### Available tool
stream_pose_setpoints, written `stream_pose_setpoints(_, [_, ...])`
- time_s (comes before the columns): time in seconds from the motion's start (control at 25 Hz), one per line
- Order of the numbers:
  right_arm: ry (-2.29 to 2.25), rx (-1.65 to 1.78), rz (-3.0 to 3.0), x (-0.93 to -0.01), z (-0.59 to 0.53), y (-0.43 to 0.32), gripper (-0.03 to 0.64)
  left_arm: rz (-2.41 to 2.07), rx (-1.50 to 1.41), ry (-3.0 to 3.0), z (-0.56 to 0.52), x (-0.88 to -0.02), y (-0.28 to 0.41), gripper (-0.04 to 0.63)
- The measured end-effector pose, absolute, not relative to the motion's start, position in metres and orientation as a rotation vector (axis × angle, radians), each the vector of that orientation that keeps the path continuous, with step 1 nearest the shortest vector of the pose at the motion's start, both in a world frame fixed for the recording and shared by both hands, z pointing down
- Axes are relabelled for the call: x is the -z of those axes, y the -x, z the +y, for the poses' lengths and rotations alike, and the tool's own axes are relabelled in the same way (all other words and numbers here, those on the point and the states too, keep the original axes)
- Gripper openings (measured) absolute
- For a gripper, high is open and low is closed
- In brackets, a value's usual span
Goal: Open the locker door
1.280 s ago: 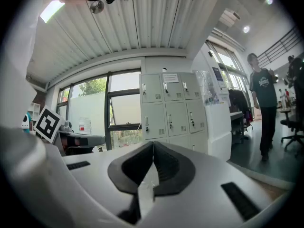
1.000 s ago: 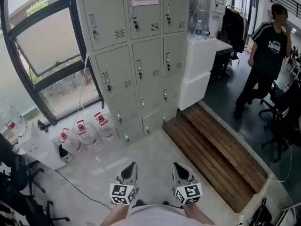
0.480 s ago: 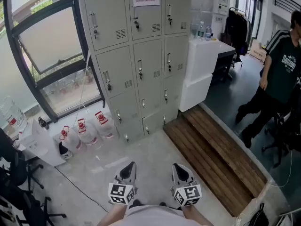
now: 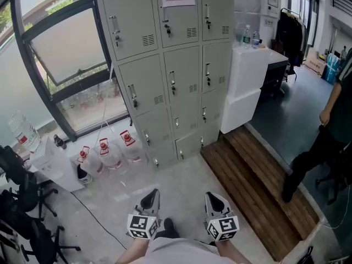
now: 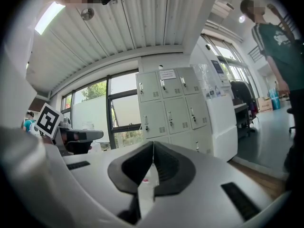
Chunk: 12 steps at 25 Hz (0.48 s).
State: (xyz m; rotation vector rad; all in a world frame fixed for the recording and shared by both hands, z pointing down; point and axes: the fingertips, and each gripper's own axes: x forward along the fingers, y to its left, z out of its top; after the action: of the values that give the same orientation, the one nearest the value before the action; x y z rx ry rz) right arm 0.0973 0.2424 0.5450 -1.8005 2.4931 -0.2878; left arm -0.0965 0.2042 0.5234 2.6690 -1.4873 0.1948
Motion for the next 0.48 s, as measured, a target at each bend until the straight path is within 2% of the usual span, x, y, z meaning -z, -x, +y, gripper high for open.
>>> stream_pose_setpoints(0.24, [1.777,0.254,2.541,-0.551,0.18,-0.083,0.012,-1.457,-0.163,-2.675,0.137,-0.538,0.09,0.009])
stream_pose_setpoints(0.48, [1.808,0.245,2.551,-0.559,0.067,-0.067,0.012,-1.401,-0.123,-2.684,0.018,-0.546,0.101,0.009])
